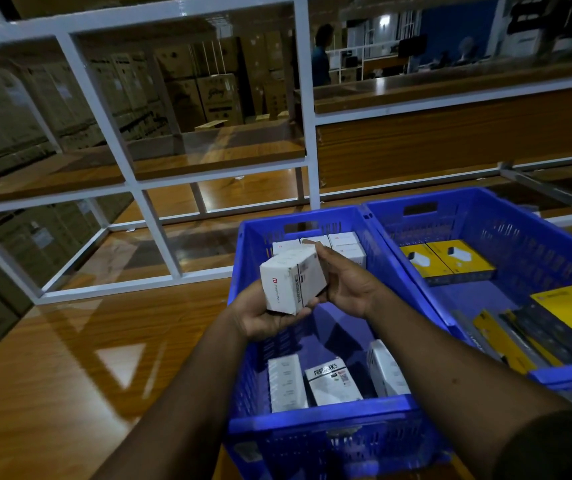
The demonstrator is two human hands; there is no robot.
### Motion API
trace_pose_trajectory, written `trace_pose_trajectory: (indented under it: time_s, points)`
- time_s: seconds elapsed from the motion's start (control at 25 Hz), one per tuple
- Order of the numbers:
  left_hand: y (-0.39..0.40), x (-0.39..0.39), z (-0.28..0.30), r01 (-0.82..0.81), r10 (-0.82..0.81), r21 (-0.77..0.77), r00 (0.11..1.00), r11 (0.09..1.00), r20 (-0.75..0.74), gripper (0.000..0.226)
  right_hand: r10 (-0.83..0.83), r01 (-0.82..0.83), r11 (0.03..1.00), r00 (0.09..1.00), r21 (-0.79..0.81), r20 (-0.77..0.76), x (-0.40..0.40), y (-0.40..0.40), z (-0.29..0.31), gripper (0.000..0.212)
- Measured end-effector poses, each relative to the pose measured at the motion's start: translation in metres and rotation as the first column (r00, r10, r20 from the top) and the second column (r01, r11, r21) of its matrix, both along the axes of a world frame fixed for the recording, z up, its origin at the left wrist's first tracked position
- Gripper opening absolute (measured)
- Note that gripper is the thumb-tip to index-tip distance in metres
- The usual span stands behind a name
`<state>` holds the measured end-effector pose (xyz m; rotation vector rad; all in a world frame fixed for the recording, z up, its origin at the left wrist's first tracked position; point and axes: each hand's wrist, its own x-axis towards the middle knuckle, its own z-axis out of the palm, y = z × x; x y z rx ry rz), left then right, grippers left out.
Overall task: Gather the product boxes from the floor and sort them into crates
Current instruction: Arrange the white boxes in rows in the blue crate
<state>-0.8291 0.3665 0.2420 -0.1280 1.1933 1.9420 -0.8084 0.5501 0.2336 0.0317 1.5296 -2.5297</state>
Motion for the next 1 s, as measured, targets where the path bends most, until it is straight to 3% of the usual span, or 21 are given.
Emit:
trace_pose_trajectory:
  time_s: [0.16, 0.28, 0.36, 0.48, 0.56, 0.68, 0.76, 0.88, 1.0]
  points:
    - [0.001, 0.000, 0.001, 0.014, -0.018, -0.074, 0.998, 0.997, -0.058, 0.039, -0.073, 0.045, 0.978, 0.989, 0.202, 0.130, -0.002, -0.006, 0.001, 0.050]
    - [0.004, -0.010, -0.012, -0.109, 0.034, -0.244, 0.956, 0.964, -0.290, 0.031, -0.144, 0.066, 0.965, 0.942, 0.254, 0.303, -0.004, -0.005, -0.004, 0.053]
    - [0.006, -0.012, -0.017, -0.135, -0.025, -0.327, 0.897, 0.935, -0.442, 0.035, -0.088, -0.023, 0.967, 0.904, 0.255, 0.418, -0.004, -0.003, -0.008, 0.053]
    - [0.007, -0.009, -0.017, -0.133, -0.155, -0.381, 0.756, 0.915, -0.636, 0.068, 0.043, -0.177, 0.967, 0.825, 0.184, 0.564, -0.003, 0.000, -0.012, 0.047]
    - [0.008, -0.004, -0.015, -0.087, -0.198, -0.364, 0.711, 0.928, -0.675, 0.083, 0.089, -0.206, 0.971, 0.781, 0.120, 0.619, -0.004, 0.003, -0.014, 0.040]
    - [0.012, 0.004, -0.009, -0.060, -0.190, -0.319, 0.695, 0.946, -0.694, 0.068, 0.092, -0.190, 0.979, 0.738, 0.075, 0.669, -0.004, 0.004, -0.014, 0.039]
    - [0.016, 0.007, -0.009, -0.136, -0.144, -0.313, 0.675, 0.940, -0.724, 0.054, 0.070, -0.169, 0.982, 0.728, 0.079, 0.682, -0.005, 0.002, -0.019, 0.043]
    - [0.024, 0.000, -0.022, -0.376, -0.061, -0.379, 0.637, 0.846, -0.768, 0.043, -0.019, -0.117, 0.980, 0.750, 0.160, 0.662, -0.009, -0.003, -0.023, 0.049]
    - [0.034, -0.010, -0.041, -0.542, -0.076, -0.539, 0.656, 0.645, -0.751, 0.071, -0.147, -0.057, 0.951, 0.781, 0.303, 0.608, -0.011, -0.007, -0.024, 0.049]
